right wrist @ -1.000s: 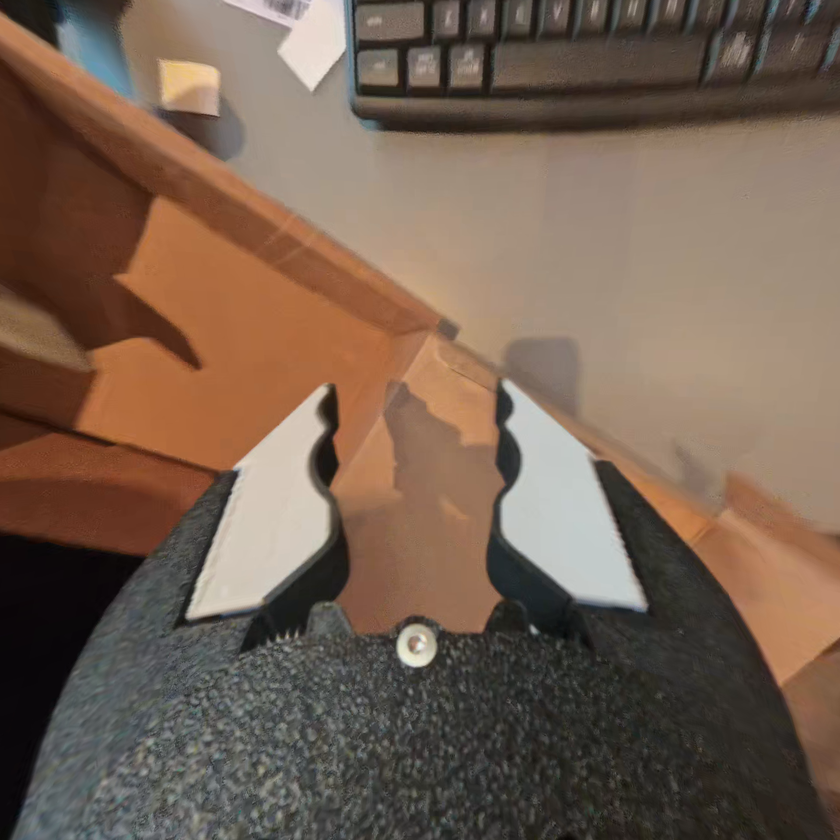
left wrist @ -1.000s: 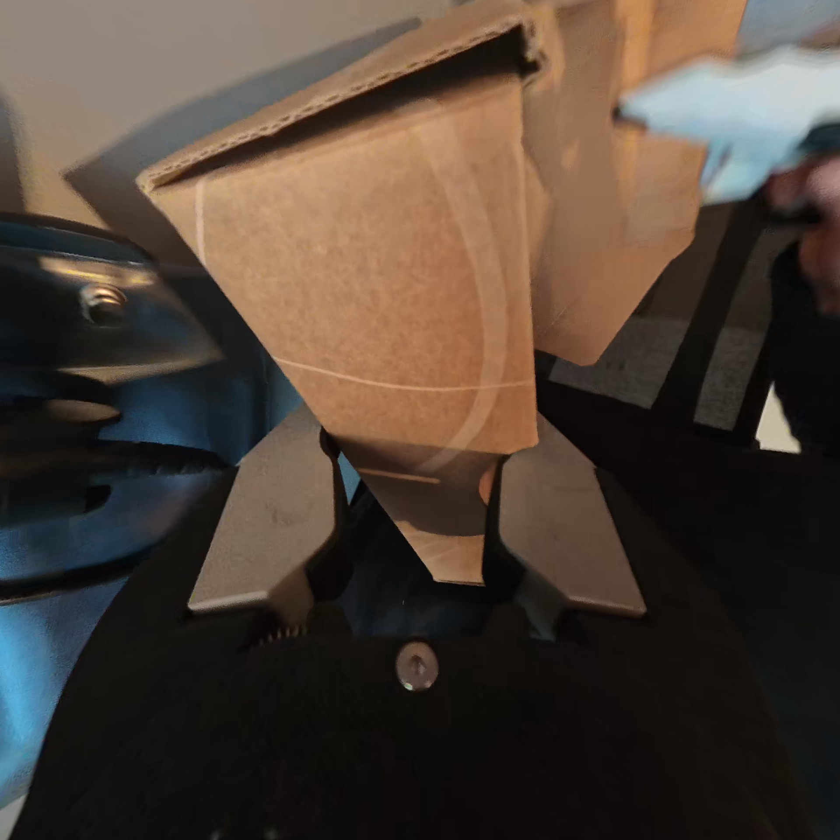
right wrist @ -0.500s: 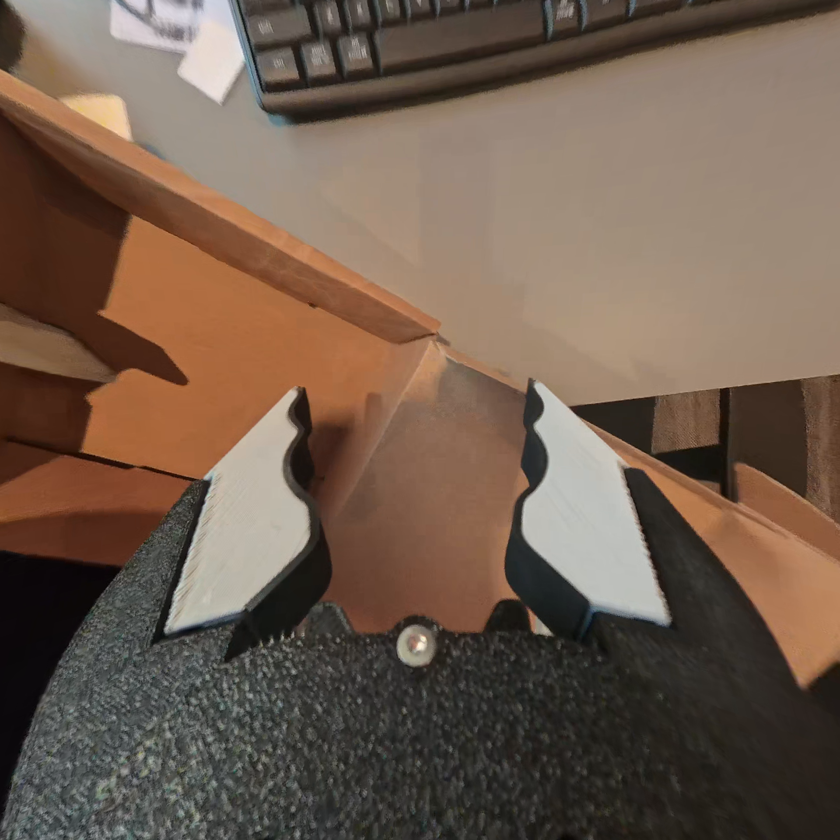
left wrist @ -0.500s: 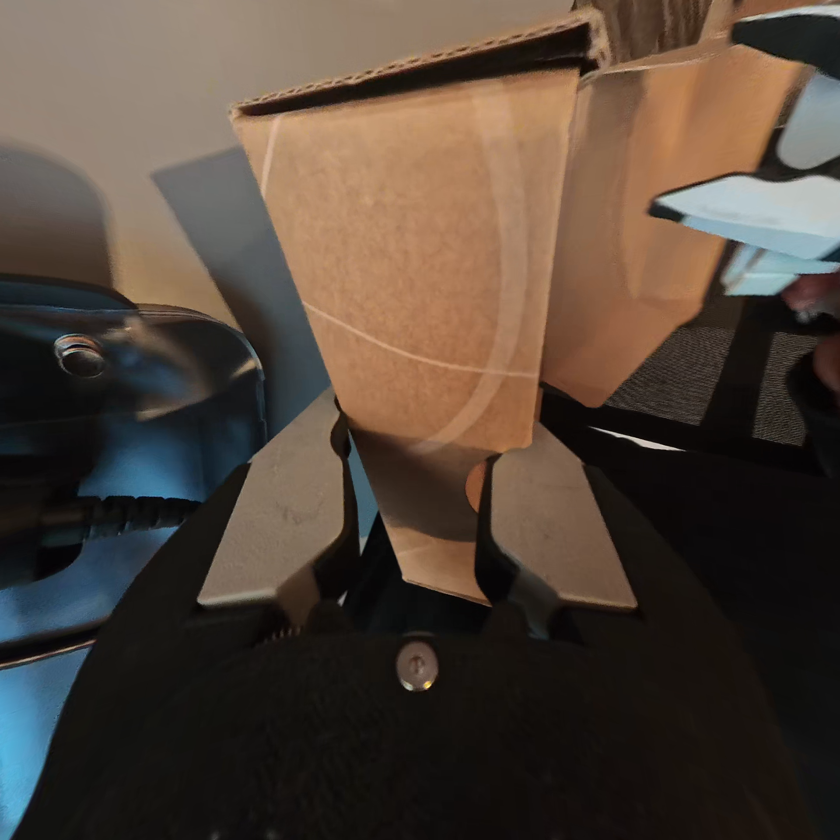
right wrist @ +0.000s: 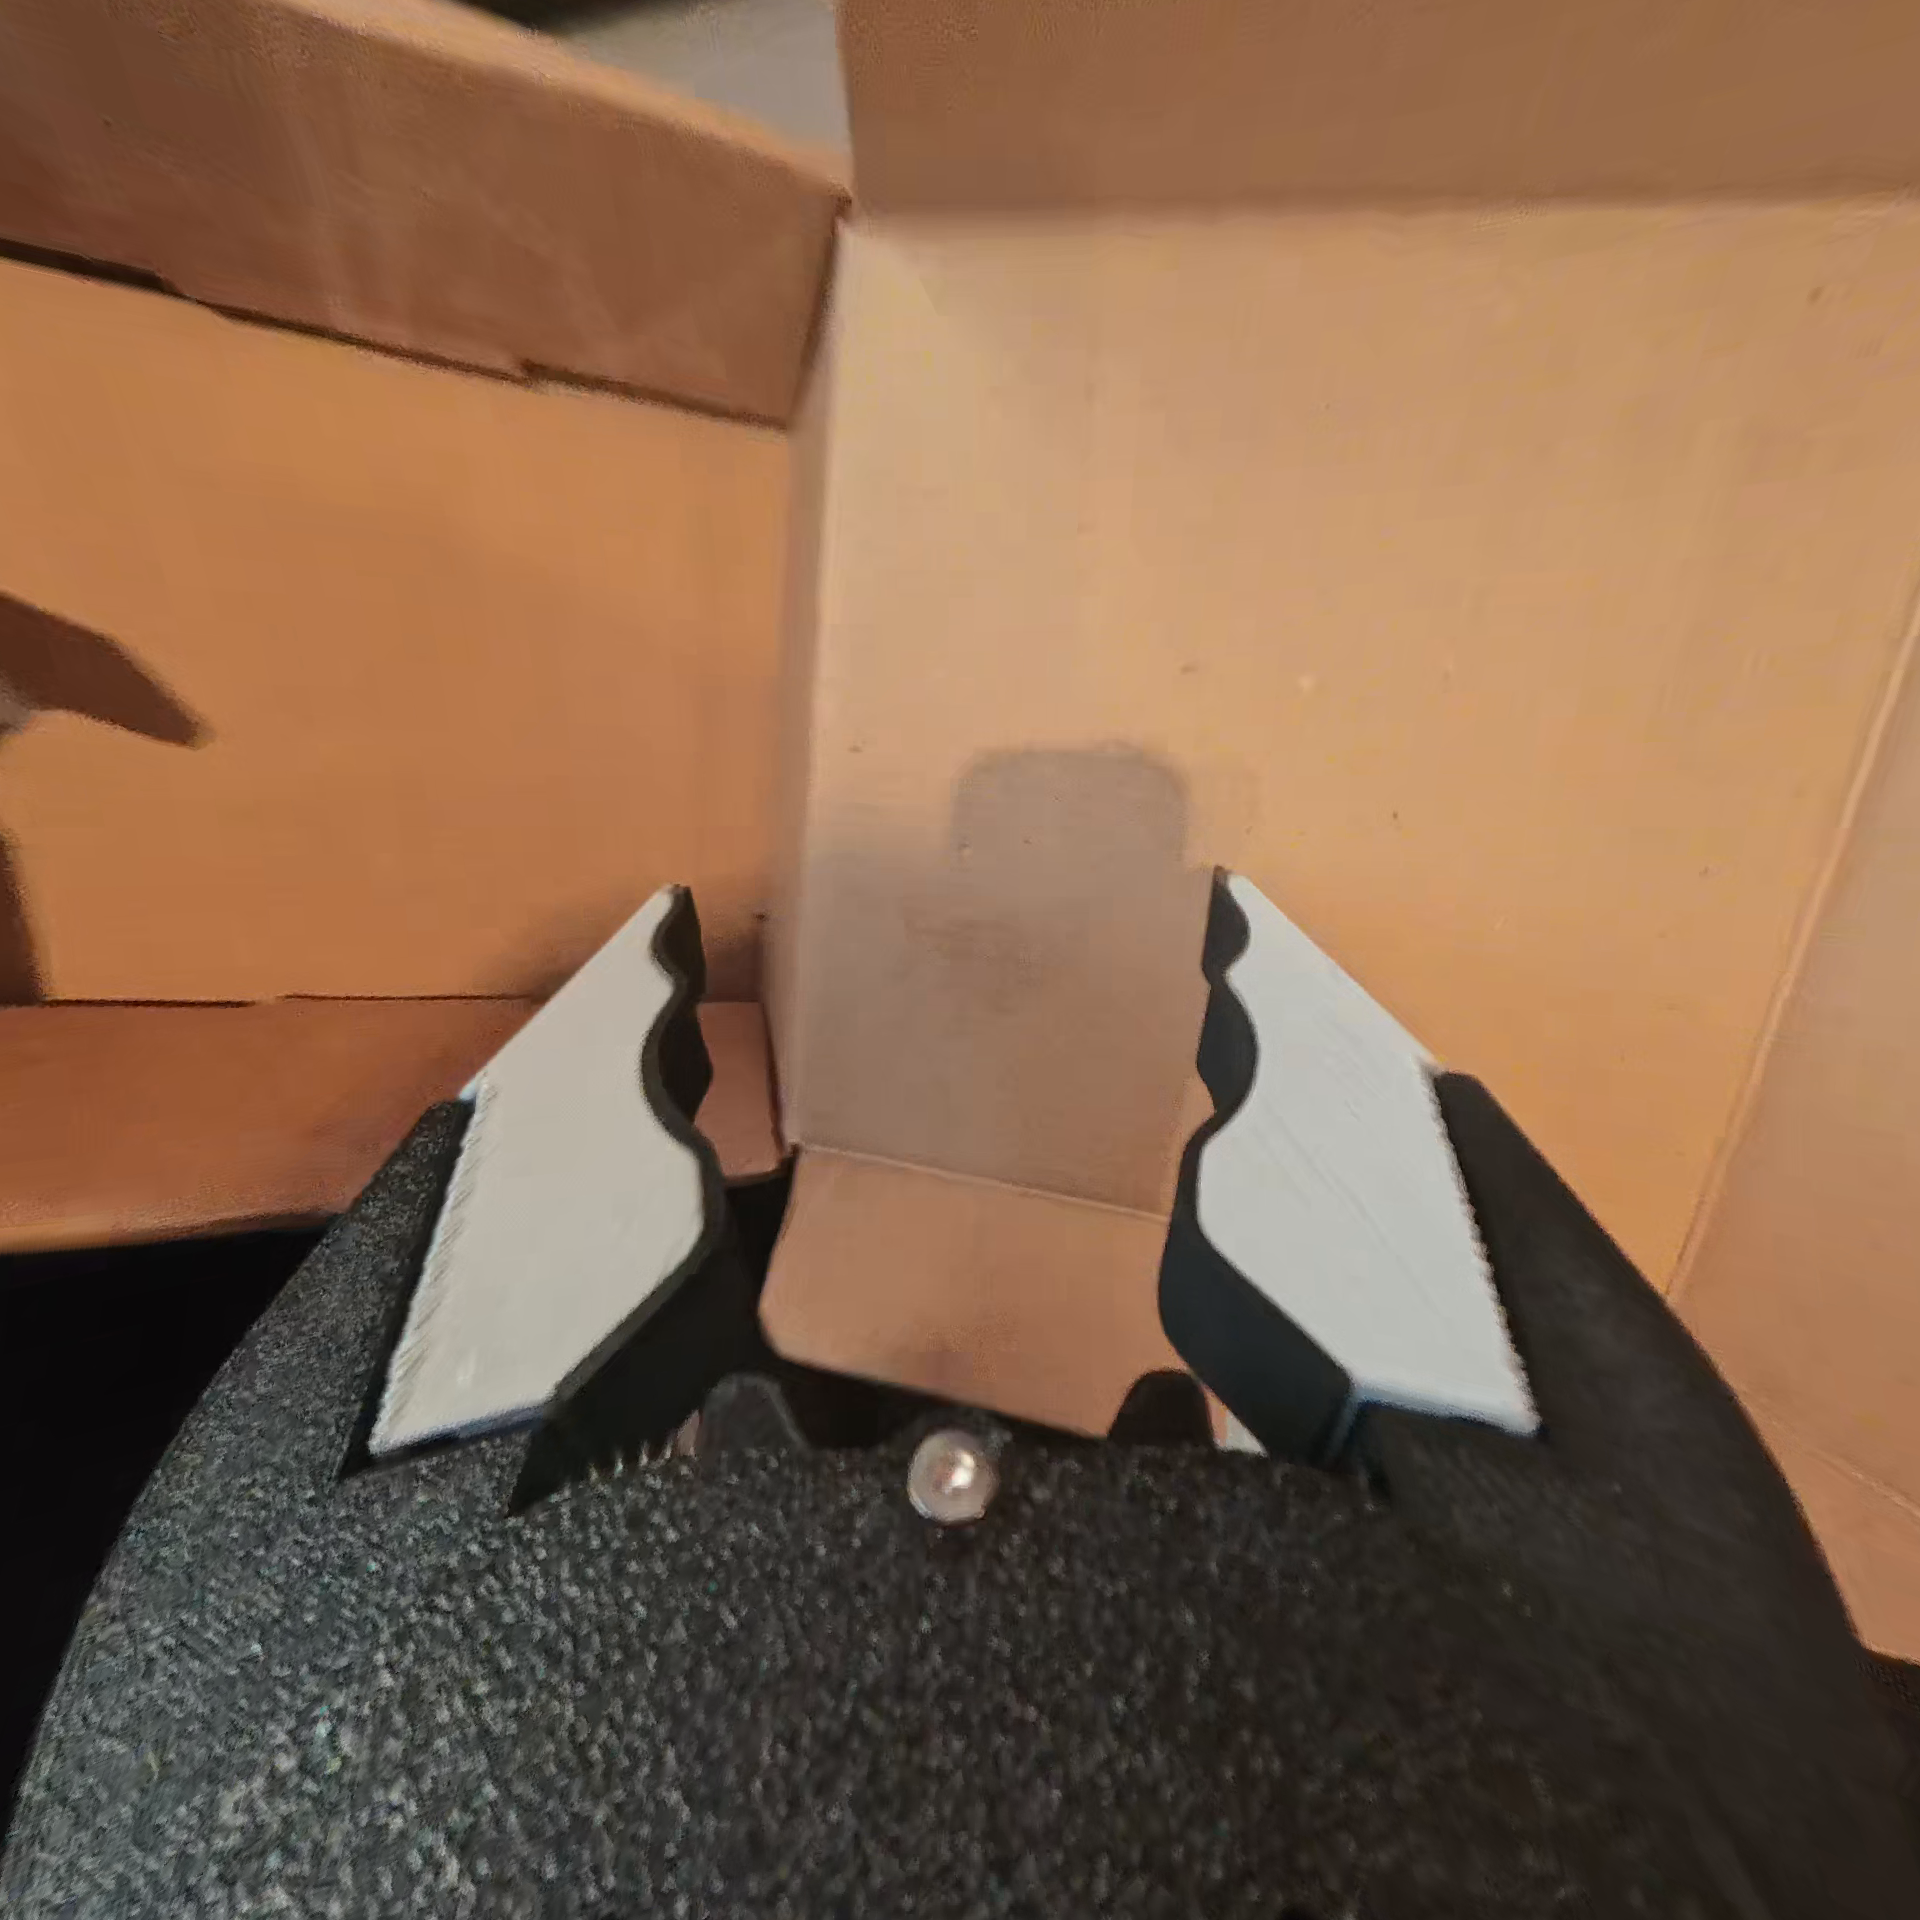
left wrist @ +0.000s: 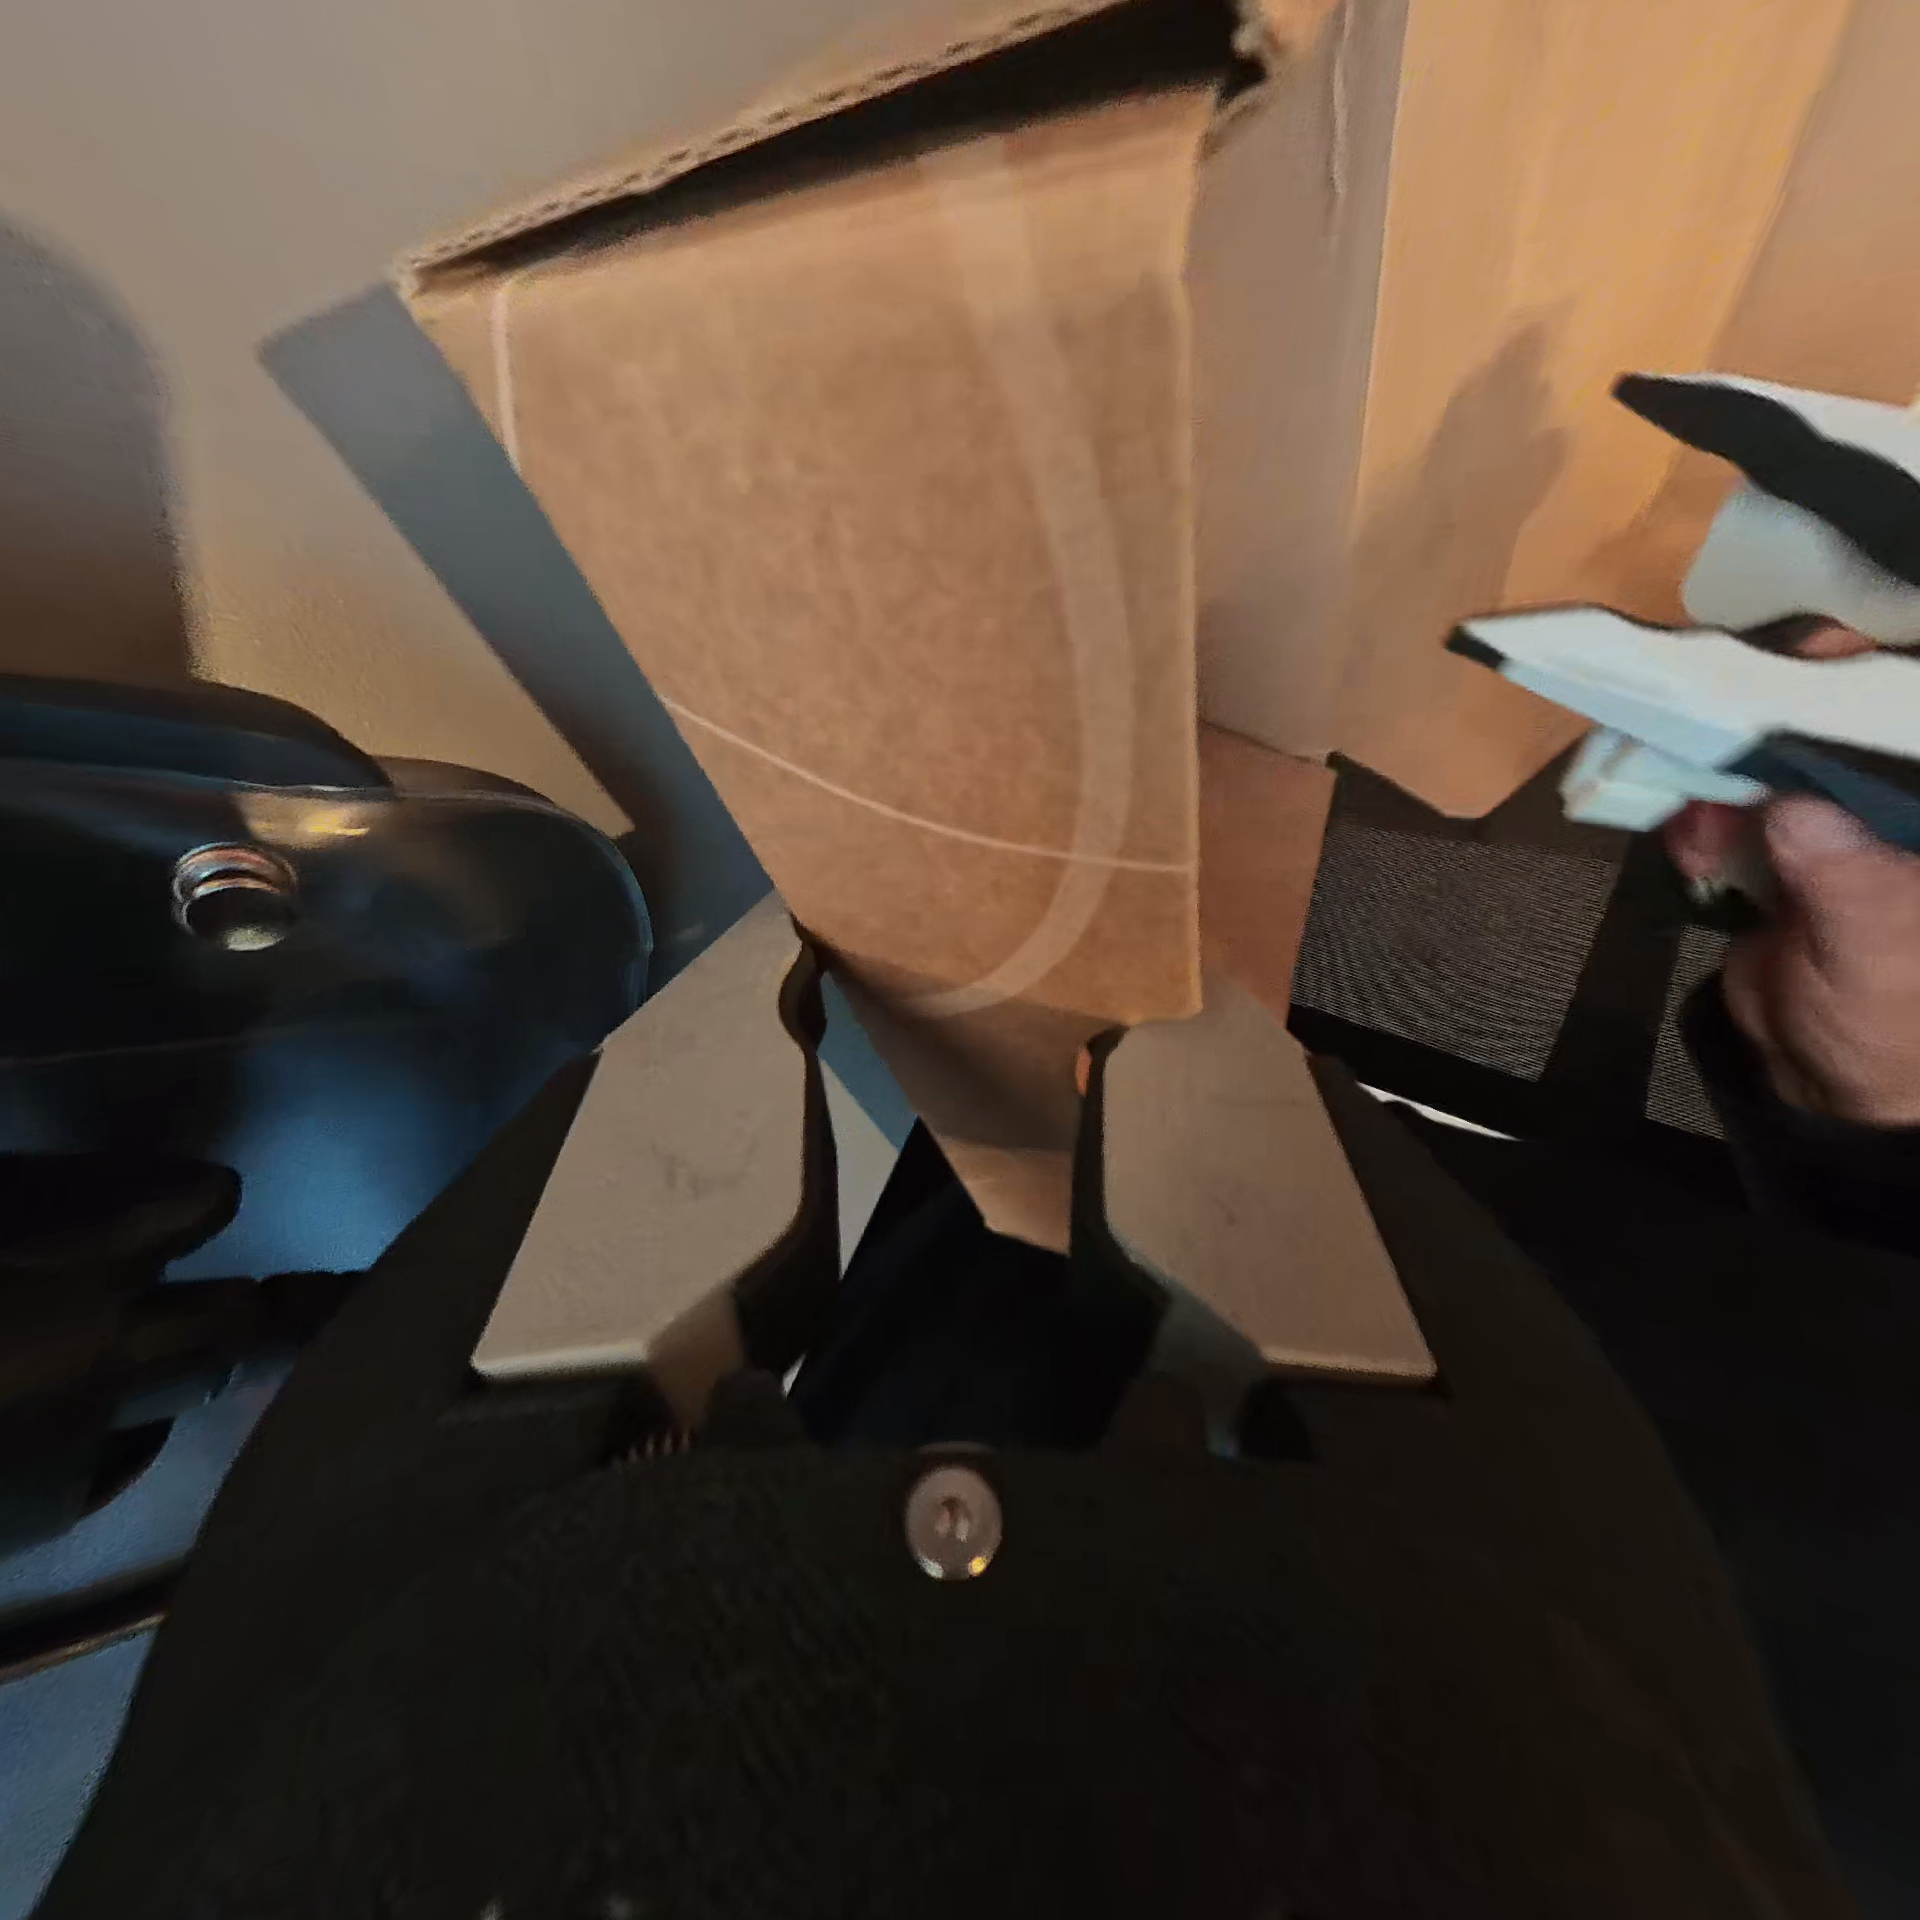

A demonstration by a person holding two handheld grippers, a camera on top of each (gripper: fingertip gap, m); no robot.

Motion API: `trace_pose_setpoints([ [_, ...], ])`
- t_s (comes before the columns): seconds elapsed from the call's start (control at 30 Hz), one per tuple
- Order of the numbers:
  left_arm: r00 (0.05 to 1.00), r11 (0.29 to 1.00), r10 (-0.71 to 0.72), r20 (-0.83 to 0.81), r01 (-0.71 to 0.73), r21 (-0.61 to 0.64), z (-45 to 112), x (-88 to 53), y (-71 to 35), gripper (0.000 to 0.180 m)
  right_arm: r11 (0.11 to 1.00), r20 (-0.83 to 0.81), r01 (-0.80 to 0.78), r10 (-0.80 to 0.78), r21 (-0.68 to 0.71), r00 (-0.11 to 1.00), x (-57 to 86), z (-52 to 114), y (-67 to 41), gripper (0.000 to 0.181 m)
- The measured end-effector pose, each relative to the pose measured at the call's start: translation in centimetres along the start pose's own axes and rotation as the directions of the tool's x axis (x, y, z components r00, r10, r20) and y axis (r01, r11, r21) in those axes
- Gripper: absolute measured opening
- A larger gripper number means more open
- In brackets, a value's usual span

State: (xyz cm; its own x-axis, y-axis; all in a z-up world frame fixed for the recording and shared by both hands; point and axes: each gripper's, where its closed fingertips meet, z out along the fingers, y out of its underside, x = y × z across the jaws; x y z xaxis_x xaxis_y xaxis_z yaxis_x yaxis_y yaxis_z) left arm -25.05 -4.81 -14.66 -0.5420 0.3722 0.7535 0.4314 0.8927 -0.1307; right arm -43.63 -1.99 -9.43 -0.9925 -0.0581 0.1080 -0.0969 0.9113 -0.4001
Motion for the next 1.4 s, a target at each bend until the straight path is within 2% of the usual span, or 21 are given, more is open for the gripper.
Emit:
trace_pose_setpoints([
  [0.13,1.000,1.000,-0.002,-0.007,0.002,-0.030,0.4,-0.1,0.3,0.046,0.986,-0.038,0.068,-0.074,-0.151,0.997,1.5,4.1,0.3,0.095],
  [0.27,1.000,0.997,0.007,0.009,-0.007,-0.071,1.1,-0.6,0.9,0.044,0.960,-0.021,0.175,-0.184,-0.216,0.983,1.3,6.7,0.0,0.099],
  [0.33,0.999,0.998,-0.002,-0.034,0.000,-0.057,1.0,-0.5,0.9,0.043,0.956,0.054,0.128,-0.118,-0.263,0.992,1.0,7.7,0.4,0.097],
  [0.43,0.989,1.000,-0.023,-0.148,0.022,-0.007,0.7,-0.1,0.4,0.043,0.955,0.093,0.119,-0.097,-0.272,0.991,1.5,8.3,0.3,0.108],
  [0.5,0.982,0.999,-0.032,-0.185,0.035,0.013,0.5,0.1,0.2,0.042,0.953,0.097,0.119,-0.096,-0.279,0.991,1.6,8.3,0.4,0.109],
  [0.83,0.964,1.000,-0.003,-0.264,0.011,0.029,1.0,1.0,0.5,0.043,0.971,0.145,0.152,-0.126,-0.183,0.981,2.4,8.6,-0.4,0.110],
  [1.03,0.960,1.000,0.019,-0.280,-0.013,0.023,1.0,1.2,0.6,0.043,0.964,0.195,0.178,-0.140,-0.198,0.971,2.4,9.1,-1.0,0.109],
  [1.17,0.967,0.999,-0.013,-0.253,0.020,0.025,1.0,0.7,0.1,0.043,0.973,0.226,0.106,-0.058,-0.204,0.972,2.4,8.5,-1.9,0.108],
  [1.33,0.967,0.997,-0.056,-0.250,0.069,0.044,0.6,0.5,-0.3,0.043,0.998,0.183,-0.064,0.067,-0.022,0.981,3.0,4.6,-7.1,0.099],
  [1.4,0.965,0.996,-0.057,-0.255,0.072,0.048,0.5,0.8,-0.3,0.043,0.992,0.212,-0.105,0.088,0.070,0.973,1.5,2.0,-9.4,0.098],
])
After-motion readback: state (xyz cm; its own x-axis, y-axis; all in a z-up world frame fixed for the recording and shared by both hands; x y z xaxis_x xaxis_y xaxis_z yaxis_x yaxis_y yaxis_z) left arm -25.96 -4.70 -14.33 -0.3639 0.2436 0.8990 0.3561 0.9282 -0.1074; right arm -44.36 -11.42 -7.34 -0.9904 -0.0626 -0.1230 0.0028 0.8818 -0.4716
